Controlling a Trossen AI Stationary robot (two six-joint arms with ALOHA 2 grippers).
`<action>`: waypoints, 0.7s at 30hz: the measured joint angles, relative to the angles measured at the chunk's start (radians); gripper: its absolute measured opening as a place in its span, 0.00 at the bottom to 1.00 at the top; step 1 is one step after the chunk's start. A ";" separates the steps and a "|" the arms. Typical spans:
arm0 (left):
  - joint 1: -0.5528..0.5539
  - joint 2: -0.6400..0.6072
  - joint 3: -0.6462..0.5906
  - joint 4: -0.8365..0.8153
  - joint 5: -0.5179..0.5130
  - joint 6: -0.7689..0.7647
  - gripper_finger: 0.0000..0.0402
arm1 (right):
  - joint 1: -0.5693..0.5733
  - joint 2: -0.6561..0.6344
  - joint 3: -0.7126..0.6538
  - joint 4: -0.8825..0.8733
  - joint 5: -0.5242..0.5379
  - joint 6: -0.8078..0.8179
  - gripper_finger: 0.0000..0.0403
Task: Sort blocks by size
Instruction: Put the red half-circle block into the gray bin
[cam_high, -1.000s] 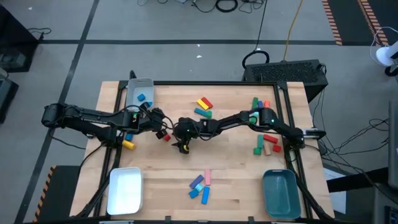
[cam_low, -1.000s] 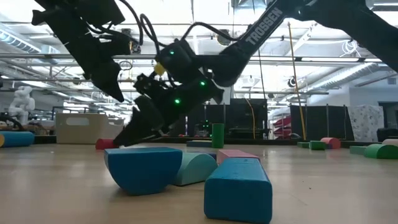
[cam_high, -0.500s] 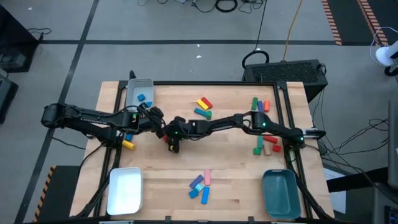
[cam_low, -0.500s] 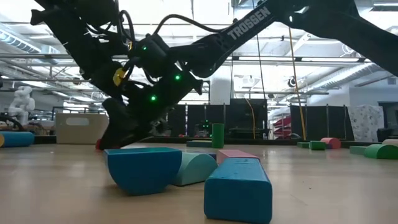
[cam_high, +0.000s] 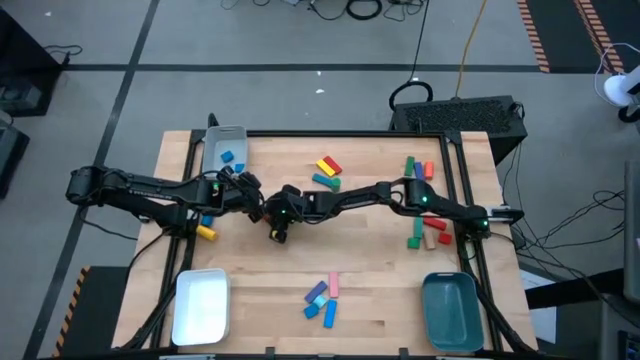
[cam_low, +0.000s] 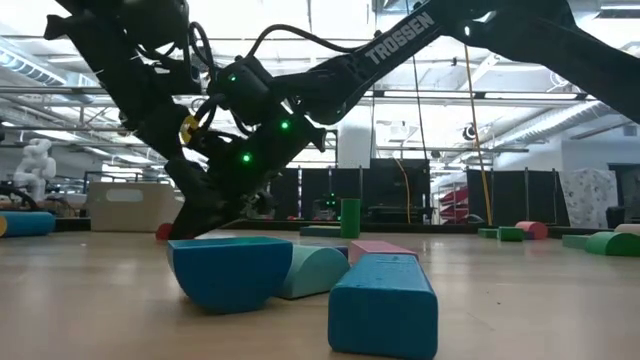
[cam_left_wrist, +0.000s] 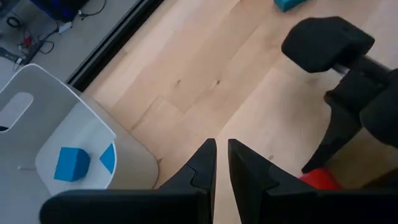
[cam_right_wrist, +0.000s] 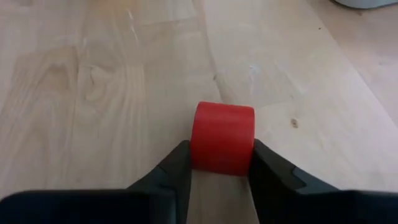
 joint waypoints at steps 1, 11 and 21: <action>0.000 -0.002 0.000 -0.006 0.007 0.000 0.11 | -0.002 -0.001 0.000 -0.001 -0.004 -0.011 0.25; -0.010 -0.043 0.000 -0.088 0.136 0.004 0.11 | -0.005 -0.083 -0.007 -0.137 -0.005 -0.183 0.25; -0.077 -0.044 0.000 0.027 0.177 0.170 0.19 | -0.009 -0.211 -0.015 -0.347 -0.002 -0.350 0.25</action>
